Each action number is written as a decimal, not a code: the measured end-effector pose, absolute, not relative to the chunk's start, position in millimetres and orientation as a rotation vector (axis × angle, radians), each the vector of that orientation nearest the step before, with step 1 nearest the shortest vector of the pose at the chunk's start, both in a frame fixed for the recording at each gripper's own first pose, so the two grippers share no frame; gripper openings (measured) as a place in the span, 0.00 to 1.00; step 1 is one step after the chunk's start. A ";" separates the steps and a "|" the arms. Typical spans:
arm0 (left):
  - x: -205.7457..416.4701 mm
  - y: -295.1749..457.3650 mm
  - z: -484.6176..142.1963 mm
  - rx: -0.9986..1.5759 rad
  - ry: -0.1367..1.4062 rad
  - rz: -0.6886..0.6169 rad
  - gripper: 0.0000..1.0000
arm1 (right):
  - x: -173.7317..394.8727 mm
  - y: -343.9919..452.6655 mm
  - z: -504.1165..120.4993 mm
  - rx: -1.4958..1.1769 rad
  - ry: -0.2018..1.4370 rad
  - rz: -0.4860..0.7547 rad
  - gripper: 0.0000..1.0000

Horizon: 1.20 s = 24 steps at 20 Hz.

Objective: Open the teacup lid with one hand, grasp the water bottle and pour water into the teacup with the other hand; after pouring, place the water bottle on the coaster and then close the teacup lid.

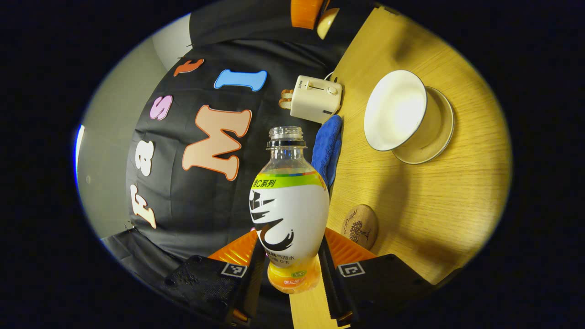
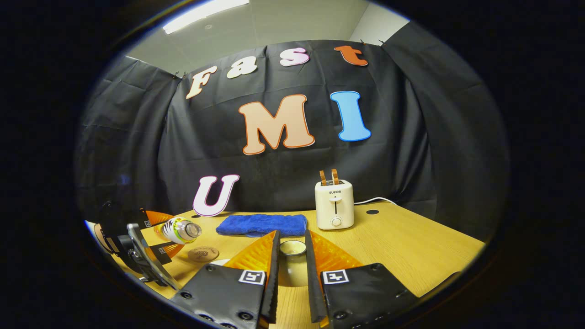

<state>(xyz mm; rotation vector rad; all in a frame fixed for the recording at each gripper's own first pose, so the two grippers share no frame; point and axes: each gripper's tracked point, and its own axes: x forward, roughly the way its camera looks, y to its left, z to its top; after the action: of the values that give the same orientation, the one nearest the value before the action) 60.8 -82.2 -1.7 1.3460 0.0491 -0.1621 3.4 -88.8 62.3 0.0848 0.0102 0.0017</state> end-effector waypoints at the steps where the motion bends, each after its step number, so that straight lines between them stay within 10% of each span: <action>1: 61.0 -83.9 -1.6 1.369 0.047 -0.165 0.56 | 3.0 -89.8 63.1 0.087 0.008 0.001 0.31; 24: 62.6 -96.6 7.5 1.850 0.026 -0.211 0.58 | -2.3 -86.9 69.6 0.100 -0.003 0.019 0.30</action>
<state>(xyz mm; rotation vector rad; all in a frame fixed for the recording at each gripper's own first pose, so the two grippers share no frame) 62.6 -96.6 7.5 1.8498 0.0260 -0.2114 -2.3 -86.9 69.6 0.0997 -0.0032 0.0192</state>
